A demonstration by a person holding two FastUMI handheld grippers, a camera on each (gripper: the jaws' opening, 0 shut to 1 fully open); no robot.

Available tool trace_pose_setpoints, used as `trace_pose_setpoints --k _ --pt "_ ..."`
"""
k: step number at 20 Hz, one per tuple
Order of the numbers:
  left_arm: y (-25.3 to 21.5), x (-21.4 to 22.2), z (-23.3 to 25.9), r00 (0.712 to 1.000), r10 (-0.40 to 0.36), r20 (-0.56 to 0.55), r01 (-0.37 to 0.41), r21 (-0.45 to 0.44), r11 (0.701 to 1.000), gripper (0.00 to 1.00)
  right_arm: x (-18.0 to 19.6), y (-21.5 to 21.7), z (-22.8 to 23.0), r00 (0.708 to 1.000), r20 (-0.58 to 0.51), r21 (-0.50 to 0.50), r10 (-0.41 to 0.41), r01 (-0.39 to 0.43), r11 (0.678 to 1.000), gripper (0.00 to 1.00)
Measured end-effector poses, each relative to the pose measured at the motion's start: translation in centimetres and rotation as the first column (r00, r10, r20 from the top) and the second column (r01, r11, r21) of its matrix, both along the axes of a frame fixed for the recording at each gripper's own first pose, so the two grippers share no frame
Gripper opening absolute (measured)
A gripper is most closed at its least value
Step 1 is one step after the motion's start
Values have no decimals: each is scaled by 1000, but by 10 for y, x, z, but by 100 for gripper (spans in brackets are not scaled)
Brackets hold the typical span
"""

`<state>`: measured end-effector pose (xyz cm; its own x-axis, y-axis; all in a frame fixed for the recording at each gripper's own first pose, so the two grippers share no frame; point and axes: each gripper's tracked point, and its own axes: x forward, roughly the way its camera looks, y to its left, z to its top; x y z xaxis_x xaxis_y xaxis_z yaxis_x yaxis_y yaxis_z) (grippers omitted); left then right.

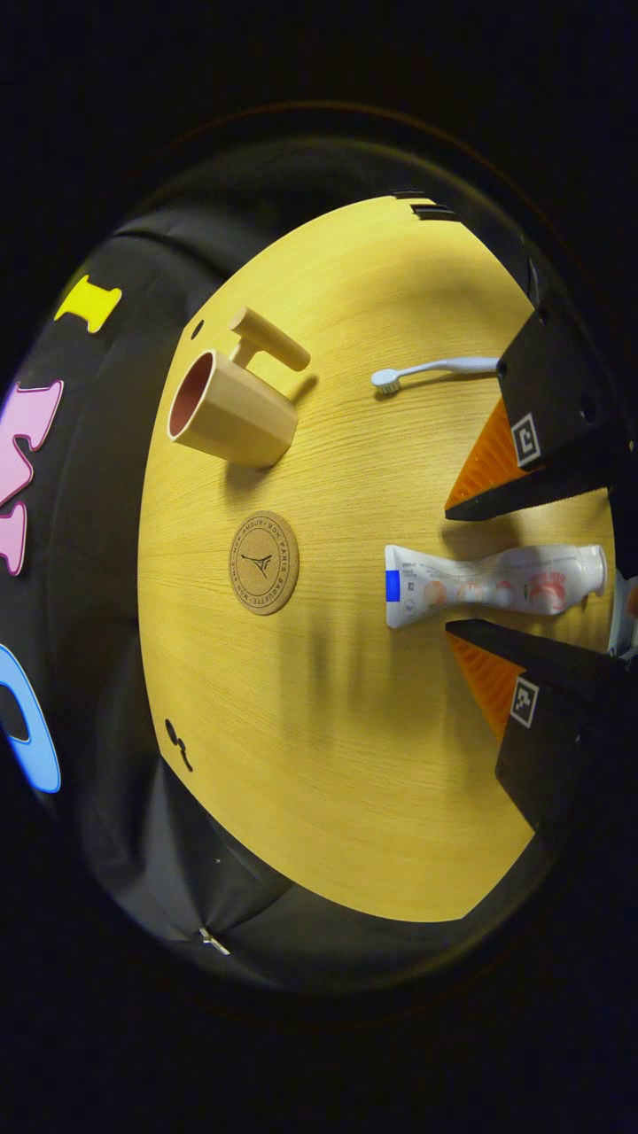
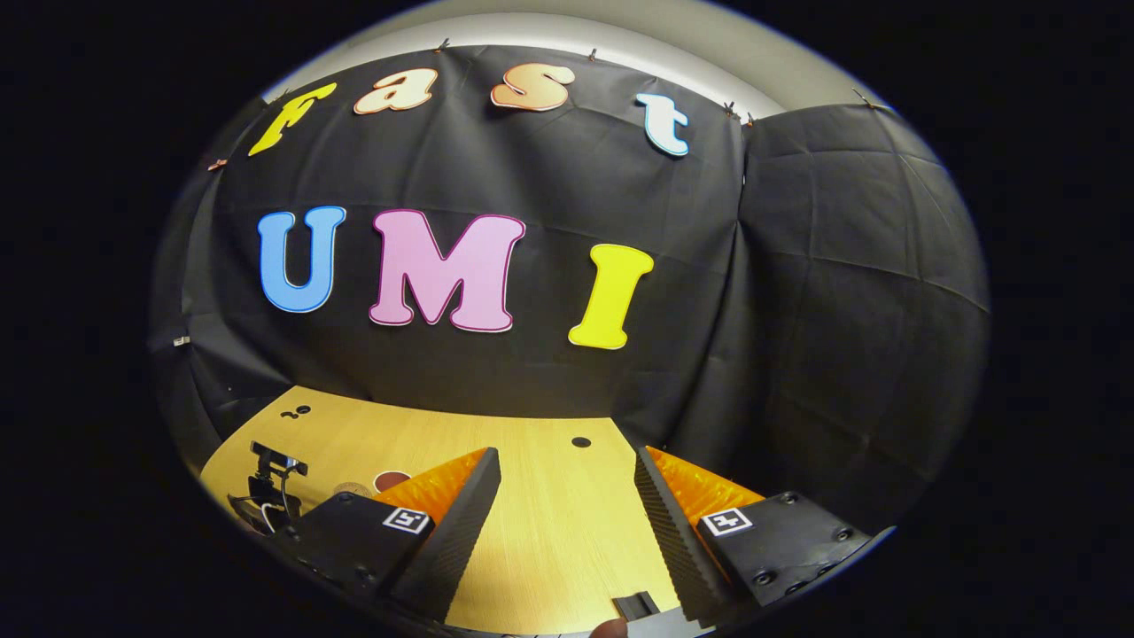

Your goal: Put the toothbrush and toothpaste on the desktop into the cup, then pick up the cup and place it on the coaster on the desktop.

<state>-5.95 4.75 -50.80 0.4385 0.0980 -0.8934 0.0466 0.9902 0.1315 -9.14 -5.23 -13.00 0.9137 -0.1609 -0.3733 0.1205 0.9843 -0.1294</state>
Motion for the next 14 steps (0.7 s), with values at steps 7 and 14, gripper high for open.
trace_pose_setpoints --k 7,14 --pt "0 4 -11 1000 0 -21 0 24 1000 64 -4 6 -8 1000 -17 9 -3 3 1000 94" --pt "4 3 -12 999 20 -37 -19 20 1000 35 -5 15 -26 998 -59 45 4 -2 999 93"
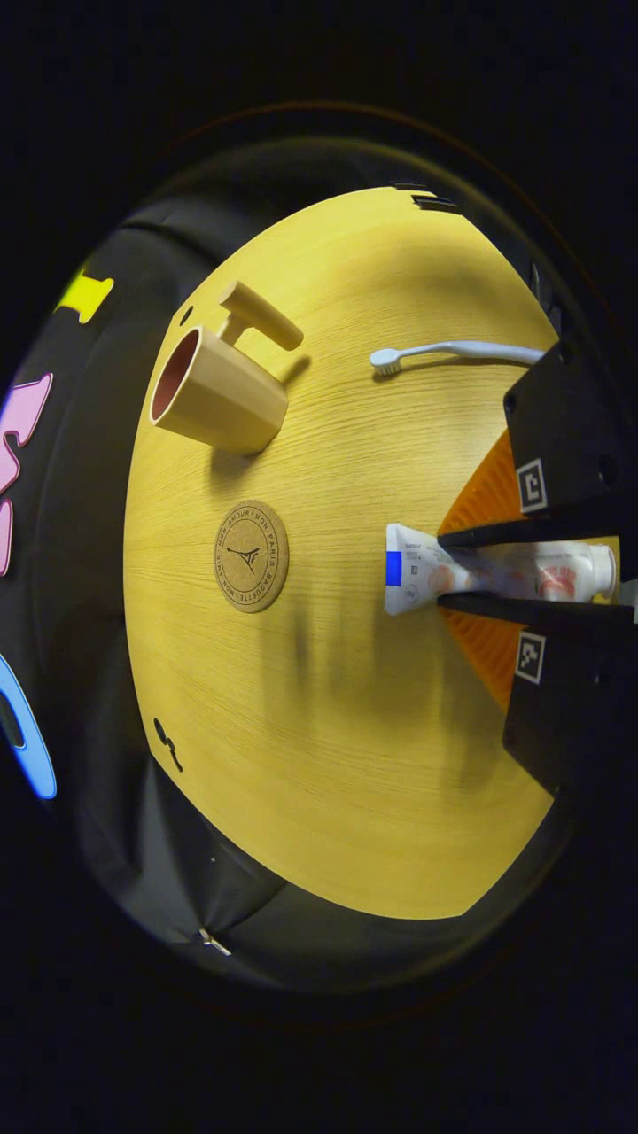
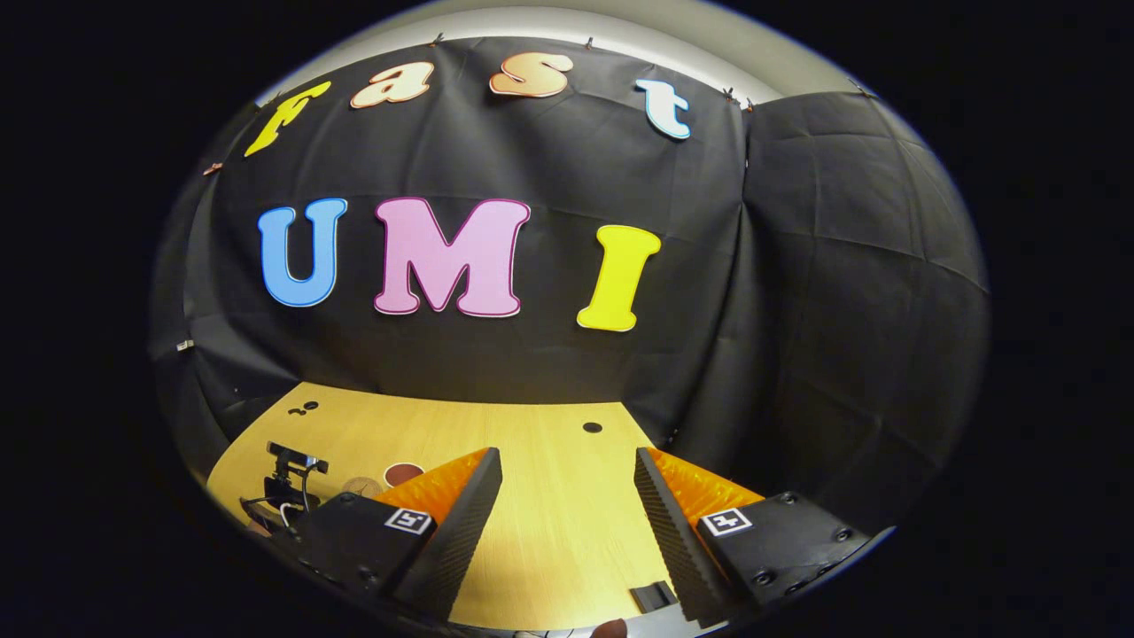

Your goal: Put the toothbrush and toothpaste on the desktop into the cup, then pick up the cup and place it on the coaster on the desktop.

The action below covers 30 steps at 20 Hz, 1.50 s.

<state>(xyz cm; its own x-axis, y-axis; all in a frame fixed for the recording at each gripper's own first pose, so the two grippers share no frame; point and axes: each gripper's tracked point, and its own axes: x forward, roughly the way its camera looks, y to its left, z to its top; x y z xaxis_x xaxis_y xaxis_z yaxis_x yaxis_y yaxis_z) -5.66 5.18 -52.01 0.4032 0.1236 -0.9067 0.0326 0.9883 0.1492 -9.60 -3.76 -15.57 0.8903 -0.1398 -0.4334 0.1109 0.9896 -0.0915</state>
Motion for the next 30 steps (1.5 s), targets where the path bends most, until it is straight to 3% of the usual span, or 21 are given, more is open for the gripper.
trace_pose_setpoints --k 5,7,10,11,12,16,23,30 --pt "0 0 1 999 -42 7 42 -25 999 26 -9 31 -27 994 -87 55 67 -62 997 93" --pt "-3 1 2 998 -60 3 60 -77 995 22 -15 46 -41 986 -131 64 107 -99 993 92" --pt "-1 -3 8 998 -68 -9 66 -149 987 14 -23 72 -67 966 -198 100 164 -147 984 92" --pt "0 -2 13 998 -68 0 67 -162 984 18 -25 81 -76 959 -220 124 180 -156 980 92" --pt "1 -2 18 998 -70 10 71 -173 982 12 -28 91 -86 951 -243 147 192 -160 976 92" --pt "3 -1 45 996 -67 52 76 -210 975 12 -41 120 -130 913 -331 187 238 -183 965 91" --pt "9 0 68 990 -78 115 107 -270 957 10 -59 162 -206 871 -421 231 253 -167 959 89" --pt "13 -5 53 992 -82 92 105 -279 955 7 -75 190 -280 790 -553 266 264 -133 955 88"
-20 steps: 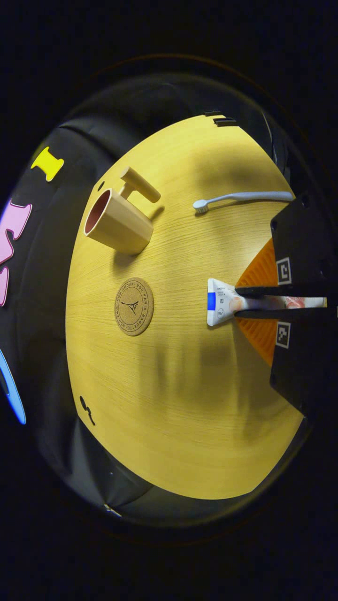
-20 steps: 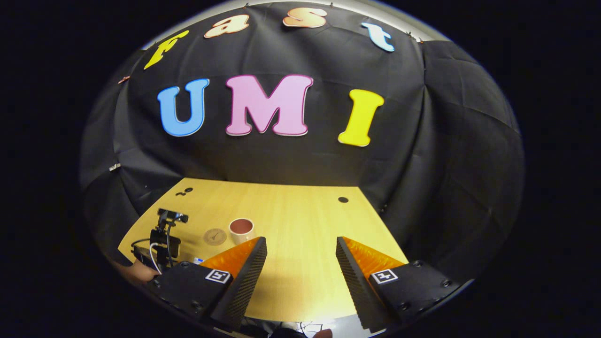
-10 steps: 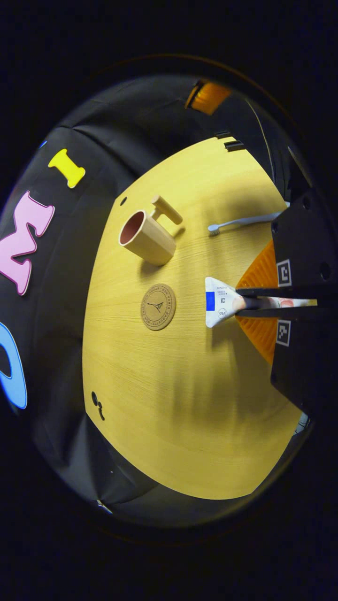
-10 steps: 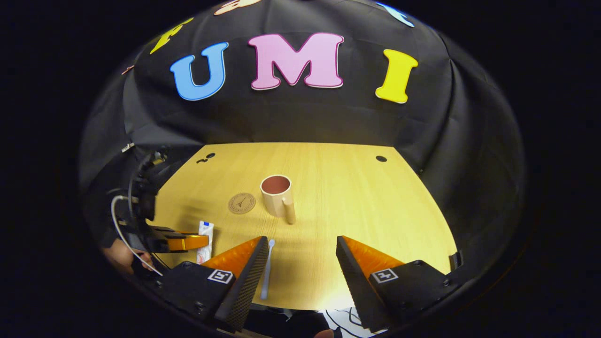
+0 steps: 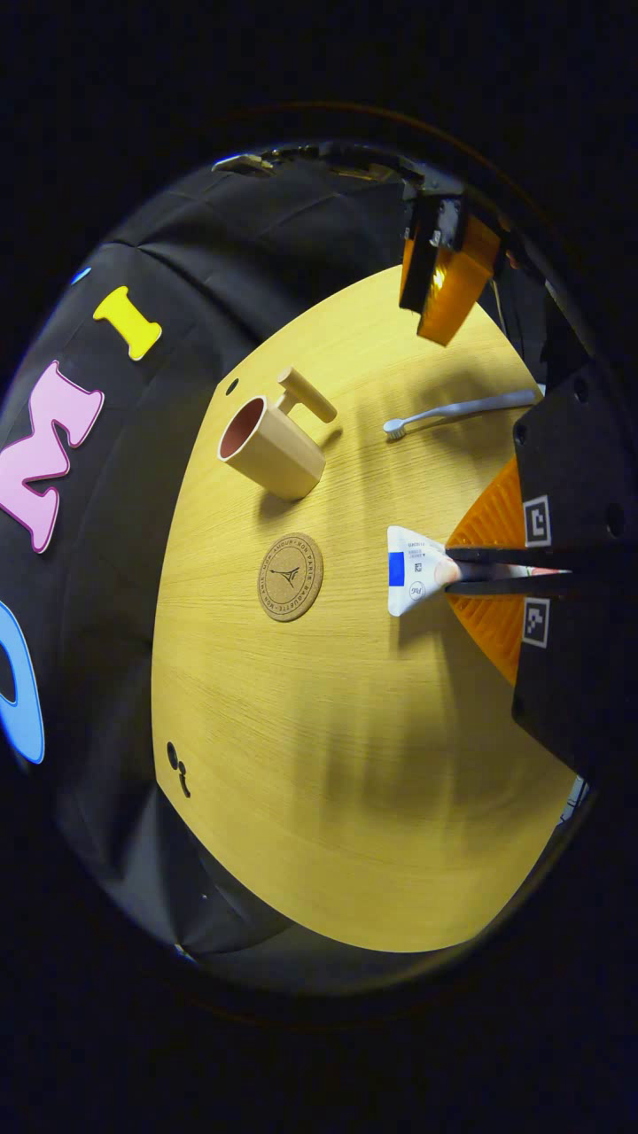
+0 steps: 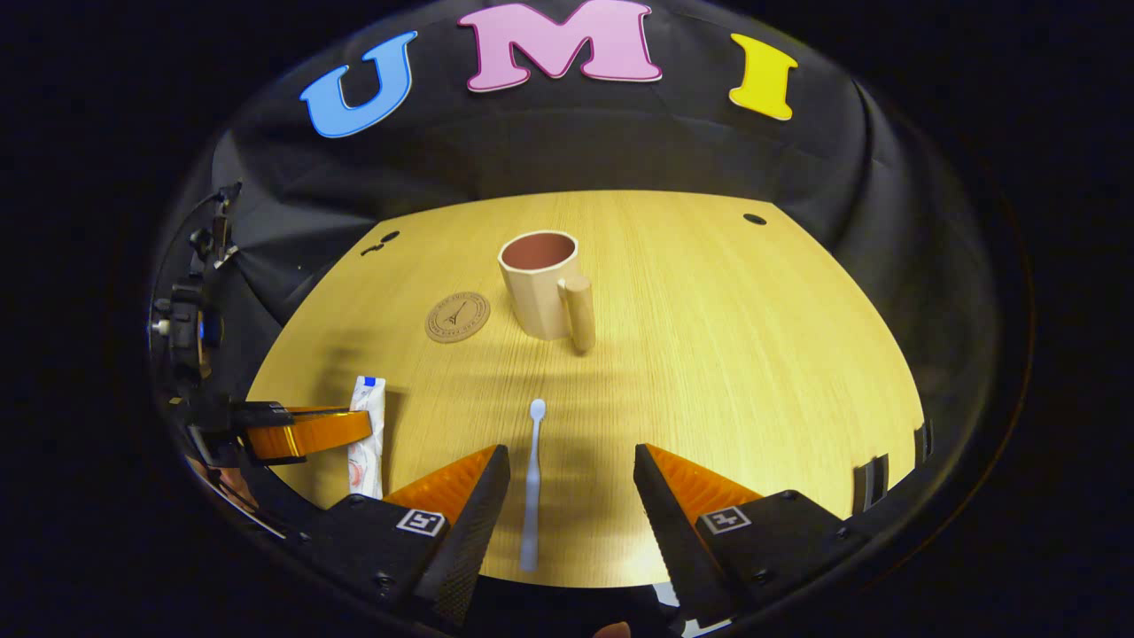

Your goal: Put the toothbrush and toothpaste on the desktop into the cup, then pick up the cup and place it on the coaster on the desktop.

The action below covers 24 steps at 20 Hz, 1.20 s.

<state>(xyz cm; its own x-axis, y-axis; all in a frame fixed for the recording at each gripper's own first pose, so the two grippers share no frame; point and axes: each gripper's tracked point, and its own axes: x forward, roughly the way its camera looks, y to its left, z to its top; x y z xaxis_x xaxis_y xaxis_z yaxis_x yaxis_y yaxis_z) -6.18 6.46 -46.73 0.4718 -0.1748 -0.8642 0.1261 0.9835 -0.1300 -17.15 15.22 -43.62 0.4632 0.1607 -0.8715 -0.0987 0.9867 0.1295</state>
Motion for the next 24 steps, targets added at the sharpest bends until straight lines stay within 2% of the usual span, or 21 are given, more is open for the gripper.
trace_pose_setpoints --k 3,10,15,21,23,24 --pt "-1 0 -1 1000 -8 -4 8 -4 1000 7 -3 5 -19 999 -37 -19 31 -32 999 87" --pt "-2 -2 -4 1000 -2 -10 2 -61 998 6 -10 22 -48 991 -133 -13 26 -28 1000 78" --pt "0 -5 3 1000 12 -6 -13 -95 995 6 -13 26 -62 982 -188 -3 -16 16 1000 58" --pt "5 -5 24 999 21 28 -18 -111 994 6 -14 33 -68 978 -207 -2 -9 9 1000 57" --pt "4 -3 29 999 26 37 -22 -121 992 6 -14 35 -68 977 -215 -4 -8 7 1000 48" --pt "6 -2 32 998 31 46 -26 -117 993 6 -15 35 -69 975 -224 -9 -8 6 1000 52"
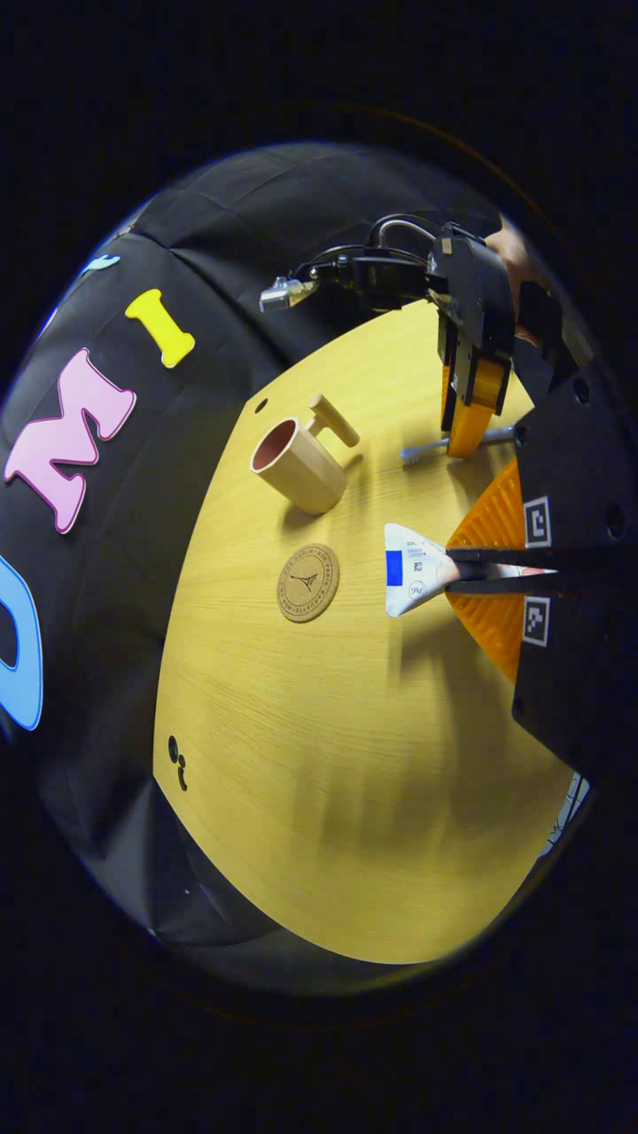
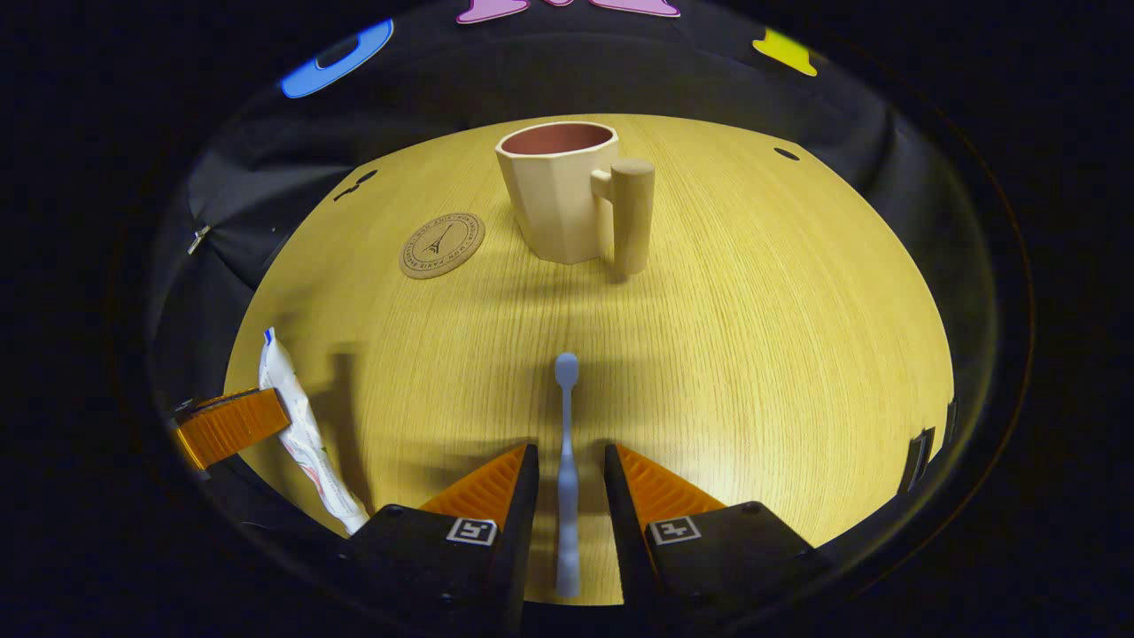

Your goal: Put the toothbrush and toothpaste on the desktop into the cup, then pick up the cup and place it on the coaster on the desktop.

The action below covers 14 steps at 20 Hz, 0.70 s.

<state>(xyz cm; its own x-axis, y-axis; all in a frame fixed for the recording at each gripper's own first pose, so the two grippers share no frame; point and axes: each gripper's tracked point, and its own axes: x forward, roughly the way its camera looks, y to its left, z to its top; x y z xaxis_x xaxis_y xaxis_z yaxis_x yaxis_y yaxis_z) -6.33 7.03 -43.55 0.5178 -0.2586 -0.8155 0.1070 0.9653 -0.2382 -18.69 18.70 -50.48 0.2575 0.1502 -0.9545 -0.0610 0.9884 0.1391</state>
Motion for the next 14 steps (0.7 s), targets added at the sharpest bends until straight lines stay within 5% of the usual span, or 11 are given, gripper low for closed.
trace_pose_setpoints --k 2,4,10,14 --pt "-3 1 6 1000 -2 10 2 -8 1000 6 0 -7 2 1000 -14 -31 8 -9 999 44" --pt "-3 2 6 1000 -4 11 4 -2 1000 6 -1 -10 -1 999 -35 -47 9 -11 999 17" --pt "-6 5 16 999 -3 44 3 -1 1000 6 -4 -10 -2 995 -82 29 -54 57 998 4" --pt "-9 7 23 998 -11 67 11 -4 1000 6 -6 -10 -1 995 -54 96 -88 93 991 6"
